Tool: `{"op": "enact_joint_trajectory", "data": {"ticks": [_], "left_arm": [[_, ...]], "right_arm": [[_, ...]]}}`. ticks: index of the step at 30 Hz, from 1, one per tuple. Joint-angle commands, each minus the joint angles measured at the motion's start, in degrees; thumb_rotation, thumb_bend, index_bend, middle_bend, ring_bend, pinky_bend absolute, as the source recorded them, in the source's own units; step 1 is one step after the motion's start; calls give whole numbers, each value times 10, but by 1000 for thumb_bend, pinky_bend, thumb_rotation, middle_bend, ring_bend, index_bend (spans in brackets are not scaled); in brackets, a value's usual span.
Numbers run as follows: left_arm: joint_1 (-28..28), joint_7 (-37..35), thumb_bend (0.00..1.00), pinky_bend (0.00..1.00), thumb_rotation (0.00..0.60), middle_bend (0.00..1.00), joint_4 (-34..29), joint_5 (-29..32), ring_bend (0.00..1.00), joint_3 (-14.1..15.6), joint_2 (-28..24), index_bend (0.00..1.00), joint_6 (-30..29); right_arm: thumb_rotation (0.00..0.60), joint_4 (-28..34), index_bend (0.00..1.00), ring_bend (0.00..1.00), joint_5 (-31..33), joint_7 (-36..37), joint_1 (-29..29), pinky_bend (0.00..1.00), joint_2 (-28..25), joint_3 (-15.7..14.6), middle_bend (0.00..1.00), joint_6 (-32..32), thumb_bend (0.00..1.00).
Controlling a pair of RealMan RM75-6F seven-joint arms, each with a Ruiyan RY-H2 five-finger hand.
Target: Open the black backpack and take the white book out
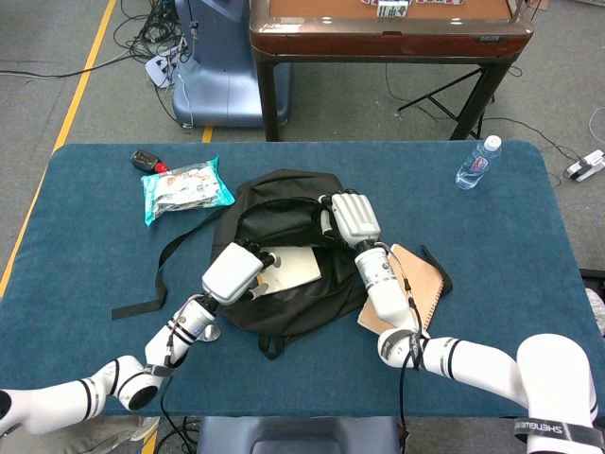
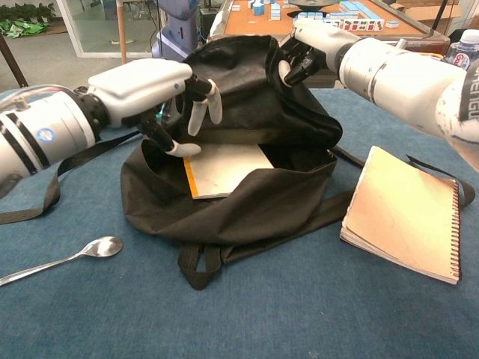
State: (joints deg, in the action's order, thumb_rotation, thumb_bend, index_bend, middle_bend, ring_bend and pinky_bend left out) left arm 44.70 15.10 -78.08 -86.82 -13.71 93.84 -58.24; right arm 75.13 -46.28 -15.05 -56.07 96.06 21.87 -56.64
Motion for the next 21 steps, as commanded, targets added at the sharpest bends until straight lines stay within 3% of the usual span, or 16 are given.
{"op": "enact_joint_trajectory", "data": {"ticks": [1, 7, 12, 17, 21], "left_arm": [[10, 38, 262, 402, 600, 560, 24, 26, 474, 2, 35, 488, 3], [13, 100, 259, 402, 600, 530, 56, 38, 465, 12, 78, 438, -18], [19, 112, 259, 402, 600, 529, 96, 40, 466, 2, 112, 445, -47], [28, 120, 259, 402, 600, 529, 130, 59, 465, -2, 135, 444, -38], [25, 147, 246, 388, 600, 488, 136, 84, 447, 6, 146, 369, -20]], "right_arm": [[600, 2, 601, 339, -2, -1, 2, 249, 0, 0, 463, -1, 551], [600, 5, 601, 339, -6, 2, 8, 249, 2, 0, 463, -2, 541], [600, 7, 601, 339, -9, 4, 13, 249, 3, -1, 463, -1, 536], [600, 8, 601, 339, -12, 5, 17, 249, 4, -3, 463, 0, 528], [600, 6, 601, 339, -13, 6, 21, 249, 6, -4, 463, 1, 526]]}}
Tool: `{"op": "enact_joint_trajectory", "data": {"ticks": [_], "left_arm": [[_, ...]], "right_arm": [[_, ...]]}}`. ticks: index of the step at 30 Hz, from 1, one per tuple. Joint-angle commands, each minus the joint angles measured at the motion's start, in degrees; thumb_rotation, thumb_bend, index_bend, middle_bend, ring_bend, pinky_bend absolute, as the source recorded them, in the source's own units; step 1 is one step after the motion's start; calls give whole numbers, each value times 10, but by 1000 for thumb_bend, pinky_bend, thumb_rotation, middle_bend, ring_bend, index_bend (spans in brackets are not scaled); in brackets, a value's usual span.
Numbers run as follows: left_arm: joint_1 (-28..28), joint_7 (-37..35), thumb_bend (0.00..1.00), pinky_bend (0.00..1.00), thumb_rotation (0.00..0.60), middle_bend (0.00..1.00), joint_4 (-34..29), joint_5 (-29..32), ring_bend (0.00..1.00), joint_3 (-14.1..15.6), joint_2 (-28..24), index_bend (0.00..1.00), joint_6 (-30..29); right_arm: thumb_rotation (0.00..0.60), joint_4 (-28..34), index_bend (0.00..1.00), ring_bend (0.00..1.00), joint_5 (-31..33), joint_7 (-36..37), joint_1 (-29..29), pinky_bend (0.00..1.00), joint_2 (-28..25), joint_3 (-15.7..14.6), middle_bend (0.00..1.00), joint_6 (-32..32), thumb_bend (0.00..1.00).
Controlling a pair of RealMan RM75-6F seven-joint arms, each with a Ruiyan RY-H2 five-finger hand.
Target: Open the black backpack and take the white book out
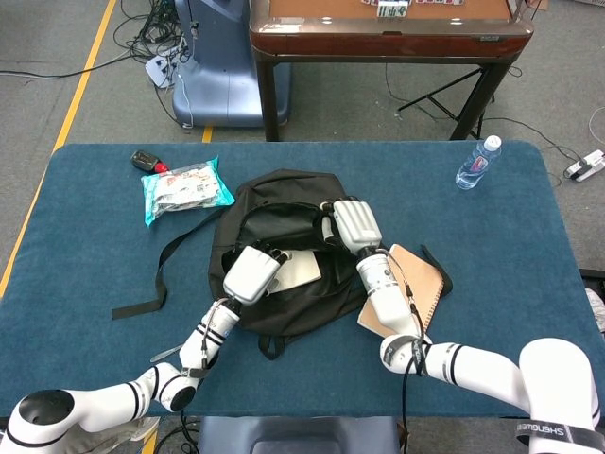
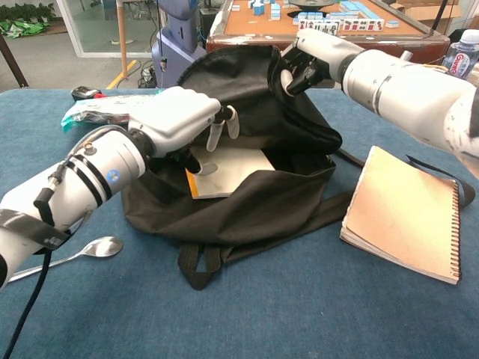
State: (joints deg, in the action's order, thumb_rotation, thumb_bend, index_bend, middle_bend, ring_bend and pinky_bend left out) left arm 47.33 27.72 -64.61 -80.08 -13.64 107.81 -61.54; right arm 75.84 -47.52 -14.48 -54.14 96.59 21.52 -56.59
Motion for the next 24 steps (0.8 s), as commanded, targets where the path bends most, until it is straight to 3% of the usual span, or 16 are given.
{"op": "enact_joint_trajectory", "data": {"ticks": [1, 5, 13, 18, 24], "left_arm": [[-3, 33, 236, 379, 600, 458, -2, 22, 431, 10, 6, 339, 17], [-12, 78, 191, 355, 600, 351, -32, 38, 366, 27, 0, 226, 24], [-25, 104, 183, 335, 600, 296, -68, 48, 322, 45, 6, 119, 13], [-19, 69, 183, 334, 600, 295, -38, 31, 322, 26, 21, 131, -16], [-7, 65, 183, 334, 600, 295, -41, 64, 322, -16, 14, 156, -9]], "right_arm": [[600, -1, 601, 339, -2, 1, 2, 249, 1, -1, 463, 0, 526], [600, -5, 601, 339, -4, 3, 6, 249, 1, -3, 463, 2, 525], [600, -10, 602, 339, -9, 5, 11, 249, 3, -4, 463, 3, 521], [600, -6, 601, 339, -12, 4, 16, 249, 2, -5, 463, 2, 520], [600, 2, 602, 339, -15, 3, 18, 249, -1, -2, 463, 0, 520]]}}
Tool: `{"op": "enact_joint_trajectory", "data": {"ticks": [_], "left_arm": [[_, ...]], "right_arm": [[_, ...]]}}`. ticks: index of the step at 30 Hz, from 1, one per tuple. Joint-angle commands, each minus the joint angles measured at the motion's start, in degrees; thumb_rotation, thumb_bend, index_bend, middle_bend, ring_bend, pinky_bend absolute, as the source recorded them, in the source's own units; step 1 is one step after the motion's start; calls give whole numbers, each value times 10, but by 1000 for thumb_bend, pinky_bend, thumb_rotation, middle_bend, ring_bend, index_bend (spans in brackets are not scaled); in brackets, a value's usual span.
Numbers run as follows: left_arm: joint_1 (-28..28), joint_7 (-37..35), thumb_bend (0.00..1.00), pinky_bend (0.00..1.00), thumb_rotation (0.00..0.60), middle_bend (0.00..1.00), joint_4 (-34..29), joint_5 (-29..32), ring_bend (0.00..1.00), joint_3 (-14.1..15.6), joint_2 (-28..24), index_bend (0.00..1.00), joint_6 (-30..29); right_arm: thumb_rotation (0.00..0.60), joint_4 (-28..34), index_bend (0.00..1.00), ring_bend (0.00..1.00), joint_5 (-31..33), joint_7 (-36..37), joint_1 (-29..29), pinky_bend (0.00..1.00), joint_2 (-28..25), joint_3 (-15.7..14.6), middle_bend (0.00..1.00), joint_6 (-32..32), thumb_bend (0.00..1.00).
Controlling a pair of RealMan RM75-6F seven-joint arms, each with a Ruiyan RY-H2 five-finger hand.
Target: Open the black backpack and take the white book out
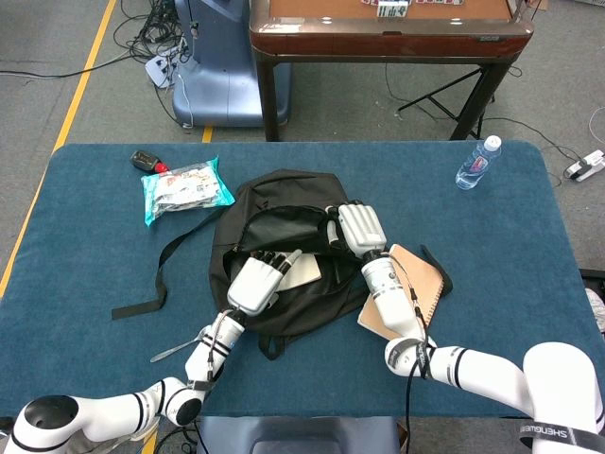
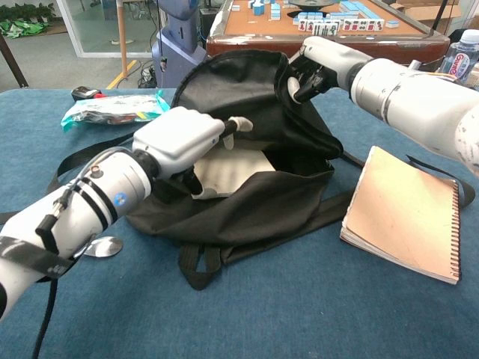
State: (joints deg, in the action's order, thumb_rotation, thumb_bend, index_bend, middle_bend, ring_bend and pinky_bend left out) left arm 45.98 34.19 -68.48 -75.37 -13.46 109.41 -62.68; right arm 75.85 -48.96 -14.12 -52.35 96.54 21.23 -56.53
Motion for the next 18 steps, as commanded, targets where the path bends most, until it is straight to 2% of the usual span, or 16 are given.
{"op": "enact_joint_trajectory", "data": {"ticks": [1, 10, 18], "left_arm": [[8, -2, 183, 334, 600, 295, -6, 25, 322, -25, -1, 158, 4], [47, 20, 183, 334, 600, 295, -32, 81, 322, -80, 21, 159, 12], [57, 28, 183, 334, 600, 295, -55, 103, 322, -66, 53, 151, 8]], "right_arm": [[600, 2, 601, 339, -1, -1, 1, 249, -1, 1, 463, 0, 520], [600, 4, 601, 339, 1, -5, 2, 249, -1, 2, 463, 1, 520], [600, 0, 602, 339, 4, -7, 5, 249, -3, 3, 463, 3, 520]]}}
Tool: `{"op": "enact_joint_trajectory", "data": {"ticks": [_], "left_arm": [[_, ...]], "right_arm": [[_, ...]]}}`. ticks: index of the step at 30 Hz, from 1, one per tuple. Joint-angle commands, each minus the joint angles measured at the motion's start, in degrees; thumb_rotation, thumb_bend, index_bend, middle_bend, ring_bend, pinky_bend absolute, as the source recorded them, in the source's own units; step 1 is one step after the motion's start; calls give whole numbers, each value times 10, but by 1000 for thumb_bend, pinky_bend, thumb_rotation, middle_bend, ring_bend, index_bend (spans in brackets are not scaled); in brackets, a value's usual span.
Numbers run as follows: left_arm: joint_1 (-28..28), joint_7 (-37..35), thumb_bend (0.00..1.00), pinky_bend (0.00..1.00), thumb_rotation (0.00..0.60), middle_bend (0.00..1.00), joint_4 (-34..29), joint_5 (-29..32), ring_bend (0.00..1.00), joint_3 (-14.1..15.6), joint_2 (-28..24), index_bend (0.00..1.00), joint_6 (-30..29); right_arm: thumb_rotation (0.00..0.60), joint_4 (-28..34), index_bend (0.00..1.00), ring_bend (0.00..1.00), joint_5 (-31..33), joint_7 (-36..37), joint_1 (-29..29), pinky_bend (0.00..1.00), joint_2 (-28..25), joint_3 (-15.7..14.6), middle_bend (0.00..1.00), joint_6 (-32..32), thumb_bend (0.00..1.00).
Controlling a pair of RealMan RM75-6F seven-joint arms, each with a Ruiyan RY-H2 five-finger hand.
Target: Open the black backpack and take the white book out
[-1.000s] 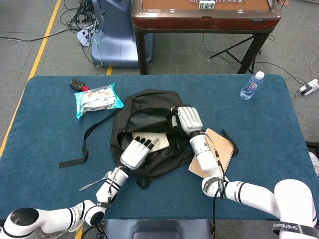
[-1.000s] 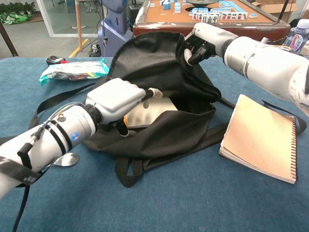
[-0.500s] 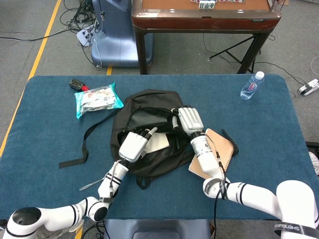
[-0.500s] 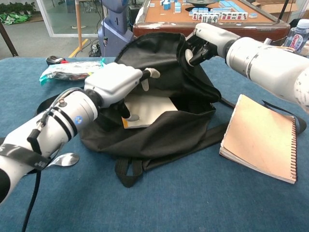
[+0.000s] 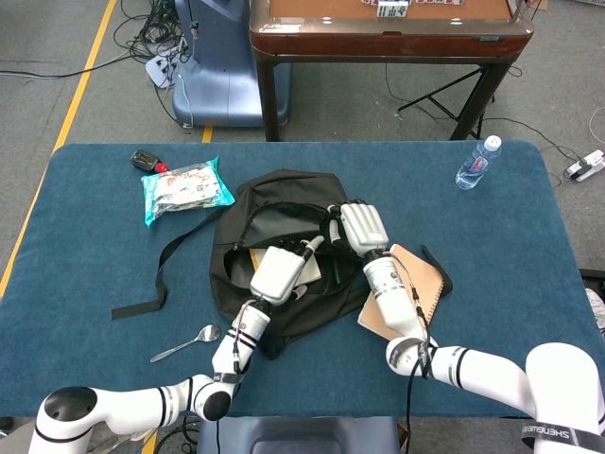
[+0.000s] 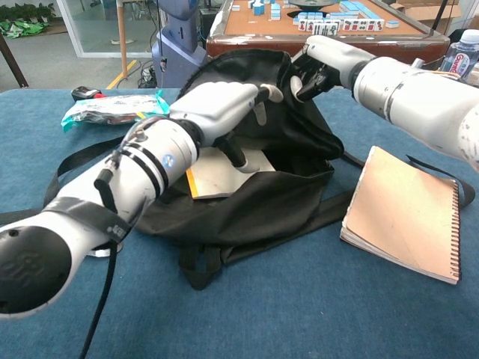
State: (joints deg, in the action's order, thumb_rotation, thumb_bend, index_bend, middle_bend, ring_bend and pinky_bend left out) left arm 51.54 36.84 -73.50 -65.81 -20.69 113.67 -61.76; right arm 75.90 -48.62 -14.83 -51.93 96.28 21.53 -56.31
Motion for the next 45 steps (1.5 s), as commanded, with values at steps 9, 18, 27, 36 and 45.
{"op": "enact_joint_trajectory", "data": {"ticks": [9, 18, 27, 36, 45], "left_arm": [[1, 16, 183, 334, 600, 295, 5, 18, 322, 41, 49, 134, -4], [-12, 25, 183, 334, 600, 295, 25, 22, 322, 57, 47, 125, -8], [-9, 64, 183, 333, 600, 295, 30, 44, 322, 40, 28, 132, -12], [2, 137, 183, 316, 600, 295, 53, 67, 307, 47, 25, 132, -12], [3, 205, 183, 305, 600, 284, 24, 135, 304, 43, 18, 130, -2]], "right_arm": [[600, -5, 602, 339, 2, -1, 4, 249, 1, -2, 463, 2, 520], [600, -3, 601, 339, -1, 2, 8, 249, -1, -2, 463, 2, 520], [600, 3, 601, 339, -5, 4, 10, 249, -3, -3, 463, 4, 520], [600, 11, 602, 339, -8, 4, 14, 249, -8, -4, 463, 1, 520], [600, 13, 601, 340, -9, 6, 16, 249, -10, -3, 463, 1, 520]]}}
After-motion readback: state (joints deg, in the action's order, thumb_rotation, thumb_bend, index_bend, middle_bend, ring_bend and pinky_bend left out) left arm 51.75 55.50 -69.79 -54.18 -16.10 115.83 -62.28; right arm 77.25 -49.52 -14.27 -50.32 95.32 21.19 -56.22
